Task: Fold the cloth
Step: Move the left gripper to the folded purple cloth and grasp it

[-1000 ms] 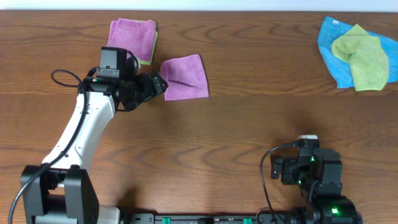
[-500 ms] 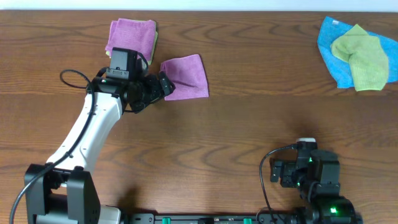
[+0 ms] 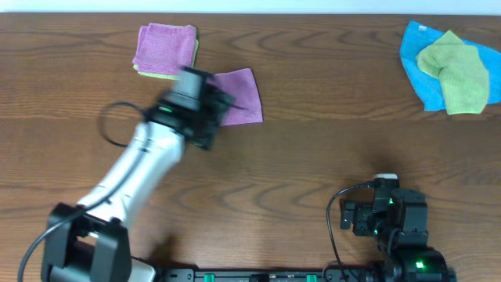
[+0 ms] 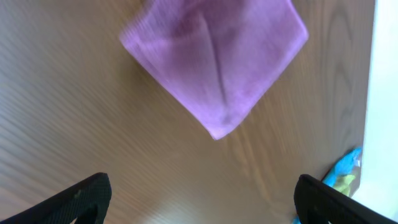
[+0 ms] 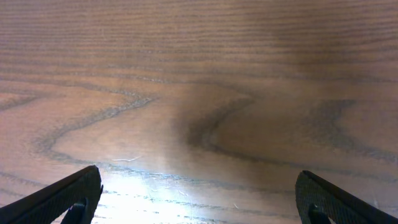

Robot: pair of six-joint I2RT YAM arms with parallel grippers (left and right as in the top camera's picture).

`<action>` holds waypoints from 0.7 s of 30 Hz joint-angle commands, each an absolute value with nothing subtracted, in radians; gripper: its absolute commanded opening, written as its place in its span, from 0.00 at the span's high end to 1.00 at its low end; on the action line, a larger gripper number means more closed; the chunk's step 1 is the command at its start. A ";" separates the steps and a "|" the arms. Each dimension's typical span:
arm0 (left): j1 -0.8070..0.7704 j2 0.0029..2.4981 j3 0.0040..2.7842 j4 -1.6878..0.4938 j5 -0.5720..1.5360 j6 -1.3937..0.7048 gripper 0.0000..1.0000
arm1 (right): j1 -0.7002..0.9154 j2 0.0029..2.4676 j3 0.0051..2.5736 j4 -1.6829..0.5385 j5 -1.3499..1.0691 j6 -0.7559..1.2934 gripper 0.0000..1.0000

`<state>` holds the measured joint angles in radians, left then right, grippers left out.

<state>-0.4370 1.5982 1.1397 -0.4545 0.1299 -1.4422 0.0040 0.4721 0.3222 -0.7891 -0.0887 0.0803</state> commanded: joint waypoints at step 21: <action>-0.696 1.885 1.055 -0.308 -0.377 -2.085 0.05 | -0.002 0.465 0.316 -0.791 -0.078 0.097 0.01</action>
